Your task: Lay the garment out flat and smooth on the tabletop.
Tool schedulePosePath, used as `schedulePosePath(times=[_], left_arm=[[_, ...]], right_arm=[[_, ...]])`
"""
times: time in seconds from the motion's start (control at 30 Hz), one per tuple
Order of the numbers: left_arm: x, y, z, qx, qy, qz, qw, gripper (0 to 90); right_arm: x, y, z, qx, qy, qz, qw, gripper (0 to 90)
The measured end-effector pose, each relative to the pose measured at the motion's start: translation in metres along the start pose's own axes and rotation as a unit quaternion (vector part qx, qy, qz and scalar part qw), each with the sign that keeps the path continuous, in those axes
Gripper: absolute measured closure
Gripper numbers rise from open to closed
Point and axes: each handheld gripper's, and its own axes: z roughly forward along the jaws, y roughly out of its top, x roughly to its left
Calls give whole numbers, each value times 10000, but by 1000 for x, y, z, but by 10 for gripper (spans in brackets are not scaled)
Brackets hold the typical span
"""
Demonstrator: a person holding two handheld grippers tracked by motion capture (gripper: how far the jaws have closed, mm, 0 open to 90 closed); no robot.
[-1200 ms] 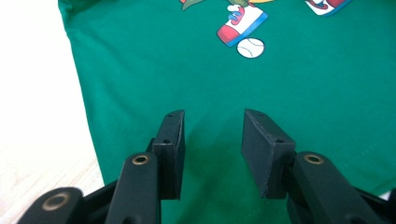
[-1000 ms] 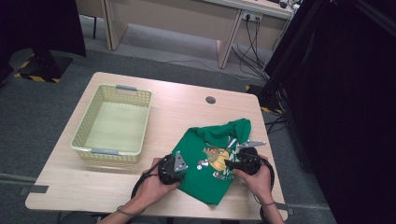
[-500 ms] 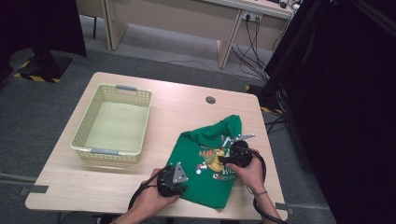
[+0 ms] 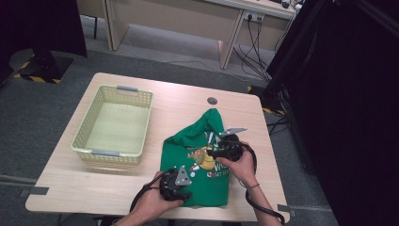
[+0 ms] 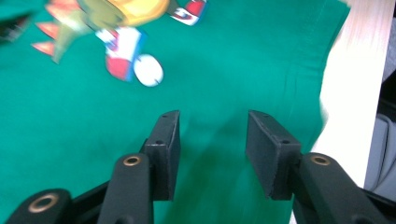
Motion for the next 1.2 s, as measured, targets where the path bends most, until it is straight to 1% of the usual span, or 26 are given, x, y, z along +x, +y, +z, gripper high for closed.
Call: schedulePosePath(times=[0.07, 0.13, 0.2, 0.23, 0.27, 0.37, 0.43, 0.47, 0.53, 0.6, 0.67, 0.73, 0.8, 0.9, 0.93, 1.03, 1.07, 1.13, 1.17, 1.2], left_arm=[[3, 2, -5, -108, 59, -59, 9999, 529], [8, 5, -9, -195, 135, -95, 9997, 516], [12, 6, -10, -232, 218, -131, 9994, 509], [14, 6, -9, -231, 241, -147, 9993, 508], [16, 5, -7, -196, 268, -143, 9993, 508], [19, 4, -2, -123, 308, -139, 9994, 506], [20, 5, 2, -104, 359, -89, 9993, 505], [21, 5, 3, -143, 385, -100, 9991, 503], [24, 4, 5, -229, 414, -115, 9988, 497], [25, 3, 7, -272, 451, -126, 9985, 489], [26, 2, 9, -245, 458, -139, 9986, 481], [26, 1, 10, -193, 450, -112, 9987, 475], [26, 0, 11, -172, 449, -103, 9988, 475], [26, -1, 13, -97, 421, -51, 9991, 476], [26, -1, 14, -130, 411, -78, 9990, 473], [27, 0, 14, -99, 423, -58, 9990, 471], [27, -1, 14, -106, 428, -81, 9990, 471], [27, -1, 14, -130, 421, -105, 9990, 470], [27, -1, 14, -134, 417, -107, 9990, 470], [27, -2, 14, -138, 417, -107, 9990, 471]], right_arm=[[-7, -1, -17, -286, -133, 165, 9994, 383], [-18, -8, -34, -467, -370, 481, 9971, 411], [-30, -20, -46, -409, -522, 783, 9947, 436], [-35, -27, -49, -334, -583, 883, 9938, 455], [-39, -35, -51, -275, -586, 949, 9934, 465], [-45, -58, -54, -171, -518, 1069, 9928, 510], [-47, -66, -52, -129, -512, 1072, 9928, 513], [-47, -68, -51, -150, -496, 1099, 9926, 513], [-47, -68, -48, -219, -414, 1189, 9918, 504], [-45, -63, -44, -293, -355, 1222, 9914, 491], [-41, -57, -40, -294, -335, 1145, 9924, 485], [-38, -50, -34, -269, -371, 1076, 9931, 478], [-38, -45, -28, -220, -412, 1088, 9930, 477], [-36, -40, -21, -211, -386, 1075, 9932, 473], [-35, -38, -19, -202, -391, 1069, 9933, 468], [-34, -34, -16, -258, -391, 1102, 9928, 463], [-35, -33, -16, -302, -401, 1167, 9919, 468], [-38, -34, -18, -439, -457, 1337, 9890, 531], [-39, -34, -19, -480, -516, 1370, 9881, 575], [-40, -35, -19, -481, -625, 1390, 9871, 612]])
